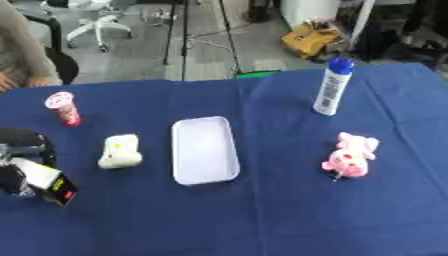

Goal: Pick up objects on the table and place them in the box.

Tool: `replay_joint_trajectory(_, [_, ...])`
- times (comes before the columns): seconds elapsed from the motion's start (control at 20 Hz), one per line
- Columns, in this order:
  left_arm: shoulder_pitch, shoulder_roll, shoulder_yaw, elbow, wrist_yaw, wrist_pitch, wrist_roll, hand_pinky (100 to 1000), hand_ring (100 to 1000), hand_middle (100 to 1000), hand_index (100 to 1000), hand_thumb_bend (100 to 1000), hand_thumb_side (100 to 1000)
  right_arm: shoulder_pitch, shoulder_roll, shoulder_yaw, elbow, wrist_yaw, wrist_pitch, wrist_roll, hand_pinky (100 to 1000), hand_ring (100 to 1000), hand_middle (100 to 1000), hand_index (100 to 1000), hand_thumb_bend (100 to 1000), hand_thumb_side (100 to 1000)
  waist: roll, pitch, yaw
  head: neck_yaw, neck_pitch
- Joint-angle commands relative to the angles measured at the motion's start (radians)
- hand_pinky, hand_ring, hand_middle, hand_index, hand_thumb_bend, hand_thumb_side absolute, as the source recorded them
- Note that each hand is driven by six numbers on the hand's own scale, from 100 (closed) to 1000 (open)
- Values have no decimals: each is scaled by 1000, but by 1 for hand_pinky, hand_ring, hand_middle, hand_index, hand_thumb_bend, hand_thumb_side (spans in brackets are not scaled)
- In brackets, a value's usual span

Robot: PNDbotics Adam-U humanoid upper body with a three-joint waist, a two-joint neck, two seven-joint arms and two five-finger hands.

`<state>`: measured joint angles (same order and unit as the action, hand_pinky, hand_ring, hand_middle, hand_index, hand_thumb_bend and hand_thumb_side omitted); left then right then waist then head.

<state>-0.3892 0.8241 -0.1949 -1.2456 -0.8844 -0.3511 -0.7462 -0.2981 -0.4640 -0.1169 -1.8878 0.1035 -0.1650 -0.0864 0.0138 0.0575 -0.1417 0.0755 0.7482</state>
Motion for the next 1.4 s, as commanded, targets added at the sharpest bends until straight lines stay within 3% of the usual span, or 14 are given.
replay_joint_trajectory(0.05, [-21, 17, 8, 3, -19, -15, 4, 804, 772, 513, 585, 604, 251, -8, -17, -10, -5, -6, -3, 3, 786, 796, 781, 906, 270, 687, 13, -18, -1, 2, 11])
replay_joint_trajectory(0.1, [-21, 14, 8, 6, -24, -15, 10, 804, 772, 513, 585, 604, 251, -8, -17, -10, -5, -6, -3, 3, 786, 796, 781, 906, 270, 687, 13, -18, -1, 1, 12])
replay_joint_trajectory(0.25, [-26, 2, 17, 2, -23, -10, 32, 784, 697, 387, 469, 564, 241, -7, -17, -12, -5, -5, -3, 3, 786, 796, 781, 906, 305, 692, 12, -18, -1, -7, 14])
replay_joint_trajectory(0.5, [-44, -15, 53, -55, -13, 27, 40, 777, 670, 357, 444, 527, 245, -5, -15, -14, -5, -5, -4, 0, 786, 796, 781, 906, 306, 692, 11, -18, 0, -15, 13])
replay_joint_trajectory(0.75, [-132, -74, 87, -184, 14, 71, 28, 776, 661, 362, 454, 497, 273, -5, -11, -16, -4, -6, -4, -1, 787, 797, 781, 906, 303, 691, 7, -23, 1, -28, 15])
replay_joint_trajectory(1.05, [-290, -230, 46, -240, -12, 73, 7, 776, 668, 393, 463, 494, 300, -5, -4, -12, -2, -9, -5, 3, 787, 795, 781, 907, 301, 692, 2, -27, -5, -38, 14])
replay_joint_trajectory(1.2, [-398, -366, -9, -176, -66, 42, -16, 777, 672, 396, 467, 502, 312, -10, 1, -7, -3, -13, -6, 8, 787, 795, 781, 907, 300, 691, -3, -28, -15, -42, 9])
replay_joint_trajectory(1.4, [-472, -473, -45, -71, -115, 6, -22, 776, 673, 398, 469, 509, 320, -13, 6, -4, -3, -17, -8, 12, 788, 795, 781, 907, 300, 691, -6, -26, -26, -45, 3])
